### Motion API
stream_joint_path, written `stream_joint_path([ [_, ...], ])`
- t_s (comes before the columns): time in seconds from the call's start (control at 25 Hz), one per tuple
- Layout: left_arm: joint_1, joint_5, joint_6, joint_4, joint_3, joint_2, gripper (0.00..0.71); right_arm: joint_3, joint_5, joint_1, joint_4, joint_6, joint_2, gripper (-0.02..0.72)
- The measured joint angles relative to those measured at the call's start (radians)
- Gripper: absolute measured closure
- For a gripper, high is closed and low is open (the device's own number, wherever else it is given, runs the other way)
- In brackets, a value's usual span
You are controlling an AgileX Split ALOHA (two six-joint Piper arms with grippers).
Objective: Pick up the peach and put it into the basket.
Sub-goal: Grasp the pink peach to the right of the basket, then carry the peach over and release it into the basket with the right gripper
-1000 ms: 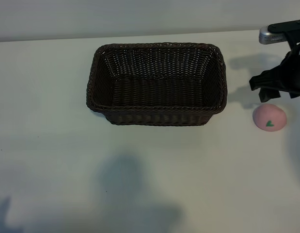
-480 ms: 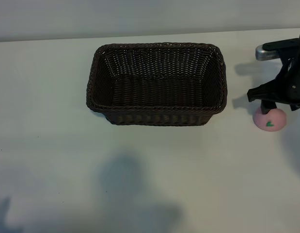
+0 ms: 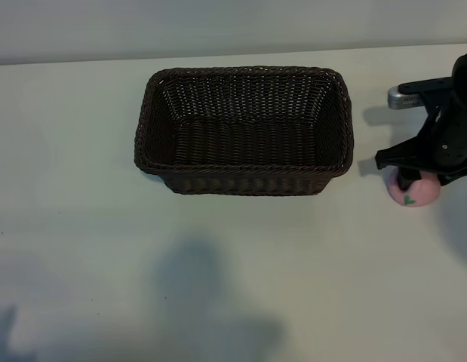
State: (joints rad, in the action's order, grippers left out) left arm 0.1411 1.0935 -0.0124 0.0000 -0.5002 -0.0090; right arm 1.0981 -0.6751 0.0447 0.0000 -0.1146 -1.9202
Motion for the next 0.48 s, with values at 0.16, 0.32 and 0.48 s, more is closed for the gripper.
stream_joint_path([
  [0.16,0.0,0.0,0.0,0.0,0.0,0.0,0.229,0.0,0.0,0.0,0.0,0.003,0.0,0.383],
  [0.32,0.0,0.0,0.0,0.0,0.0,0.0,0.229,0.0,-0.011,0.0,0.0,0.003,0.001,0.614],
  [0.48,0.0,0.0,0.0,0.0,0.0,0.0,0.229,0.0,-0.029,0.0,0.0,0.003,0.022,0.655],
])
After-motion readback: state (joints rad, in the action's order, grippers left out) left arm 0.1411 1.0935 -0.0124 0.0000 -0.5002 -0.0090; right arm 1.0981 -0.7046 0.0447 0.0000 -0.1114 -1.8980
